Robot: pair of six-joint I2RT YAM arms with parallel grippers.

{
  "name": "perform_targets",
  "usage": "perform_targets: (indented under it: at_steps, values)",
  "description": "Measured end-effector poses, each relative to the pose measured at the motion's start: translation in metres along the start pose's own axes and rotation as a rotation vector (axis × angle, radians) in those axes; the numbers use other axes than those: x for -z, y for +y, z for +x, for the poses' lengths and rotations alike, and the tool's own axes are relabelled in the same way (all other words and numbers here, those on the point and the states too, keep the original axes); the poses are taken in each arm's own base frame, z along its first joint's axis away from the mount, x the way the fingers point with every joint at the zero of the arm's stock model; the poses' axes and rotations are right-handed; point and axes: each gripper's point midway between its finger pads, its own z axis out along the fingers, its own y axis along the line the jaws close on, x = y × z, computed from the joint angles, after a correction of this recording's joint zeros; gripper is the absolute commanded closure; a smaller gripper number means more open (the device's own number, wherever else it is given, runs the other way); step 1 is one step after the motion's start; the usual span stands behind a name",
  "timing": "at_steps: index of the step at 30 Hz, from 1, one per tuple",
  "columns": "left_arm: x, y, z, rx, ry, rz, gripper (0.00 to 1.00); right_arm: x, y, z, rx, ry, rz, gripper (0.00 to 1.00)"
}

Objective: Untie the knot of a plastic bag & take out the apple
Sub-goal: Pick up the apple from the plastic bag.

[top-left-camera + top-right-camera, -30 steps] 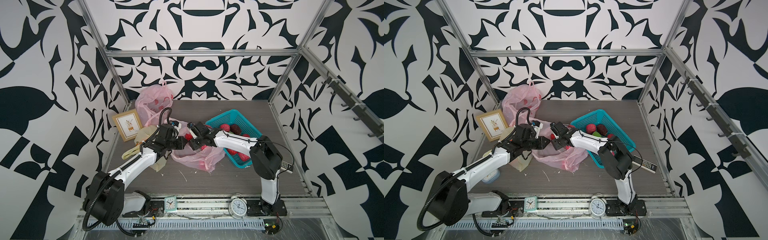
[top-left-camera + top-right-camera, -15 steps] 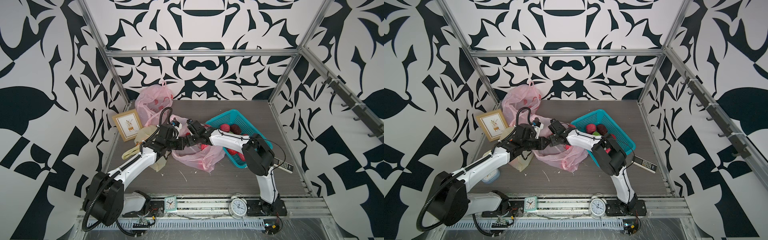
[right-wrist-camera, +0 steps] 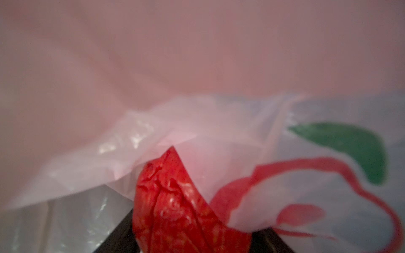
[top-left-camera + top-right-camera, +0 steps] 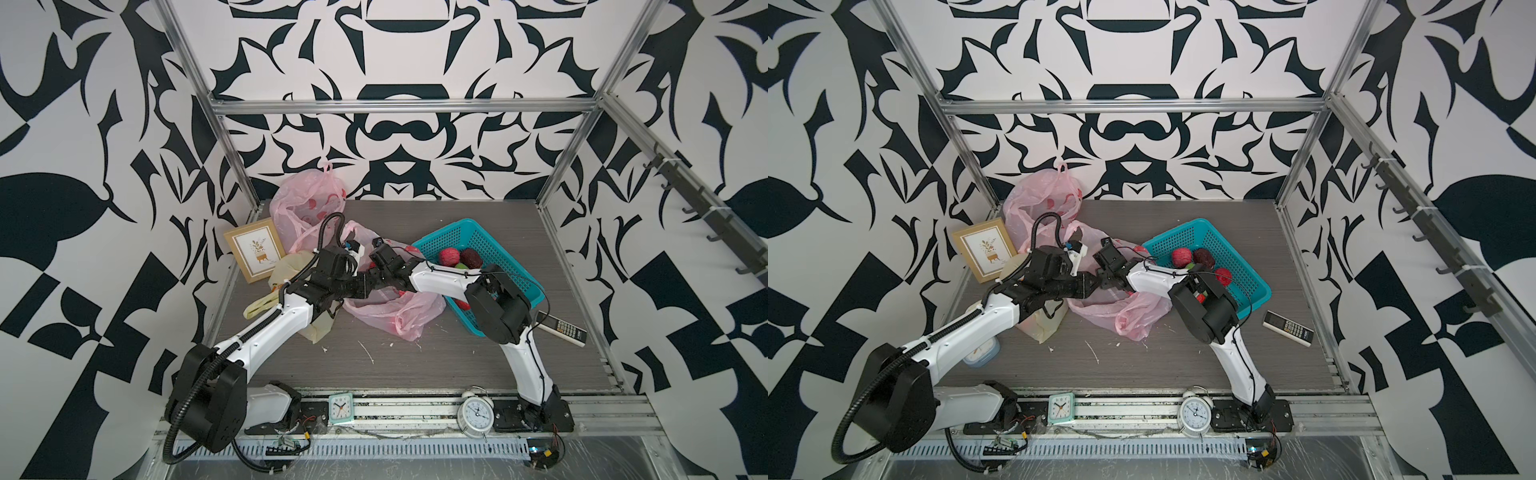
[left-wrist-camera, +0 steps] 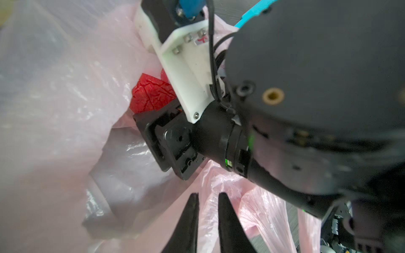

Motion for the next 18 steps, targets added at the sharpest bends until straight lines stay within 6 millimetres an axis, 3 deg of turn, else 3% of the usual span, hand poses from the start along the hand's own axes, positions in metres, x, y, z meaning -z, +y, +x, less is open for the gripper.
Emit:
perform_targets:
  at_steps: [3, 7, 11, 15, 18]
  values:
    - [0.005, -0.003, -0.002, -0.006, -0.012, 0.004, 0.78, 0.003, 0.003, -0.004, -0.007, -0.021, -0.021, 0.54]
    - [0.007, -0.003, -0.002, -0.014, -0.010, 0.001, 0.74, 0.020, 0.011, -0.005, 0.002, -0.015, -0.082, 0.54]
    - [0.008, -0.002, 0.000, -0.021, 0.006, -0.006, 0.70, 0.055, 0.026, -0.009, 0.036, 0.021, -0.193, 0.53]
    - [0.020, -0.023, -0.011, -0.063, -0.028, 0.047, 0.67, 0.085, 0.025, -0.003, 0.056, 0.101, -0.278, 0.53]
    - [0.022, -0.020, -0.017, -0.064, -0.050, 0.027, 0.67, 0.117, 0.026, 0.007, 0.072, 0.153, -0.349, 0.53]
